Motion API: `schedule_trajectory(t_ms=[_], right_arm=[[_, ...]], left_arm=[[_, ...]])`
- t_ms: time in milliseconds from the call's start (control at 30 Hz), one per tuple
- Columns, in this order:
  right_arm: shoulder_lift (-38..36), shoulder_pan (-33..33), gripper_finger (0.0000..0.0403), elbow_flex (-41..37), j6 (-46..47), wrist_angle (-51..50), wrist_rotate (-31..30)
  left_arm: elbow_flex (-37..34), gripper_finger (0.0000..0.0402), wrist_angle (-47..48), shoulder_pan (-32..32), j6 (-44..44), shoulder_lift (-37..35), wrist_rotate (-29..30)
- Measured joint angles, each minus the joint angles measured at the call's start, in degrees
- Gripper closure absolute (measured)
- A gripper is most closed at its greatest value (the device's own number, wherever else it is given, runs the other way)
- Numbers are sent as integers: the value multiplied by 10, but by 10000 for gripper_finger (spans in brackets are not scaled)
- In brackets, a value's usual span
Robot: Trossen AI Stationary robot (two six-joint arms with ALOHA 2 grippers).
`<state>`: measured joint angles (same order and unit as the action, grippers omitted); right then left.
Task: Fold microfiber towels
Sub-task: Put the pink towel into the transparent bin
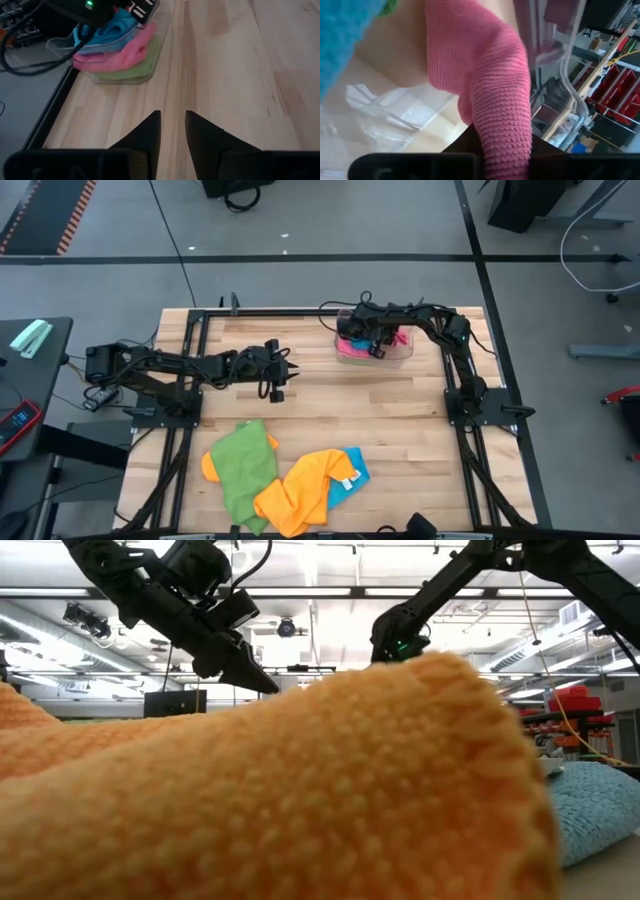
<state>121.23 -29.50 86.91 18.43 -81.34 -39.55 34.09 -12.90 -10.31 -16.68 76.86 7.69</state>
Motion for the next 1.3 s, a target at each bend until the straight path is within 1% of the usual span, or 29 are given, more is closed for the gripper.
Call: schedule_trajectory(t_ms=[100, 267, 467, 567, 700, 900, 1100, 1167, 1233, 1300], right_arm=[[0, 0, 359, -3, 4, -4, -6], [0, 0, 359, 17, 2, -26, -13], [0, 4, 359, 49, 31, -90, -27], [-1, 8, 359, 52, 30, -87, -30], [-3, 8, 359, 45, 25, -81, -50], [-3, 8, 359, 21, 9, -42, -39], [-3, 11, 359, 16, -2, -40, -39], [-3, 12, 359, 17, -26, -53, -39], [-3, 17, 359, 25, -61, -88, -42], [-13, 25, 359, 28, -108, -84, -50]], left_arm=[[0, 306, 0, 0, 0, 0, 0], [0, 307, -1, 0, 0, 0, 0], [0, 308, -1, 0, -1, 0, 0], [0, 308, -1, 0, -1, 0, 0], [0, 308, -1, 0, 0, 0, 0], [0, 308, 0, 0, 0, 0, 0], [0, 308, 0, 0, 0, 0, 0], [0, 308, 0, 0, 0, 0, 0], [0, 308, 0, 0, 0, 0, 0], [0, 310, 0, 0, 0, 0, 0]])
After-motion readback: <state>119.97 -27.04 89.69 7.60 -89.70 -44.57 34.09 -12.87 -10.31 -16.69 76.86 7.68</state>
